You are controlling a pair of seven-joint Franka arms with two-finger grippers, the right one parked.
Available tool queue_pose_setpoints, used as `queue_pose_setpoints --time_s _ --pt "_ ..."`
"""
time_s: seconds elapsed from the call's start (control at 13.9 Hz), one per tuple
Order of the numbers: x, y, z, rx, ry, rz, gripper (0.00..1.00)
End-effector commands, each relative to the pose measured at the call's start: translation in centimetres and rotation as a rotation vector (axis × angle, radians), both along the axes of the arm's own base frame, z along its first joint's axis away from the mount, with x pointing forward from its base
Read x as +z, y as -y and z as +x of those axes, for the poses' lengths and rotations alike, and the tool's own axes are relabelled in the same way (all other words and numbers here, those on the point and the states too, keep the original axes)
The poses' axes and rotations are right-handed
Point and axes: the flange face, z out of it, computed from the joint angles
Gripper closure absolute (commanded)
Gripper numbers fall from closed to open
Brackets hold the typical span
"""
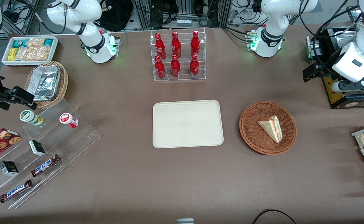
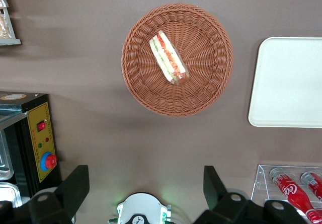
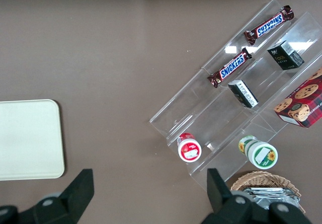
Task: Place sandwich from basket to tray
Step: 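Move the left gripper over the wicker basket above the wrapped sandwich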
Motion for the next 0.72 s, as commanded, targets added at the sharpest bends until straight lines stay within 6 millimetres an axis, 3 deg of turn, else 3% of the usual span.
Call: queue_pose_setpoints --time_s 0.0,0.36,0.65 --pt "-0.5 0.2 0.7 -0.01 0.0 -0.012 0.0" --pt "-5.0 0.1 1.4 -0.017 -0.068 -0.002 0.0" --pt "-10.8 0.2 1.6 -0.017 -0.076 0.002 0.0"
